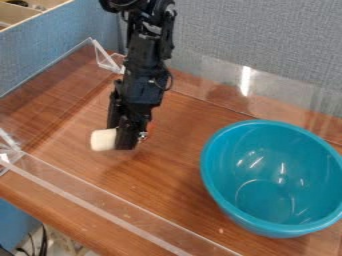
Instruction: Remove the mushroom from inside the blue bowl and put it on the table
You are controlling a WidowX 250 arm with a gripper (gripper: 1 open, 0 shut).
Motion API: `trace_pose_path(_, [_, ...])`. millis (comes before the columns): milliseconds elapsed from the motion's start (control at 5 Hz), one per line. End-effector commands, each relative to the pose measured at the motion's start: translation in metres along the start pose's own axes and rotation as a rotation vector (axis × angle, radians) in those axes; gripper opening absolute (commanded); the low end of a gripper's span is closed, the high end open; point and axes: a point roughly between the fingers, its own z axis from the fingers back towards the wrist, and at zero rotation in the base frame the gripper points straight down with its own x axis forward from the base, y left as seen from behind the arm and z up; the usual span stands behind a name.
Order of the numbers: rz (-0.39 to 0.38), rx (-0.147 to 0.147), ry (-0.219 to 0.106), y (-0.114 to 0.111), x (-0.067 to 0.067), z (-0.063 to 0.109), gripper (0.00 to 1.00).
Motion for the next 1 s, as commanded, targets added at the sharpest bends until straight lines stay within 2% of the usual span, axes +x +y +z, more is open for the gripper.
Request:
trace_pose_path(0, [0.023, 0.042, -0.055, 0.005, -0.011, 0.02, 0.0])
trace_pose_path(800, [0.048, -0.01, -0.056, 0.005, -0.025, 0.013, 0.0])
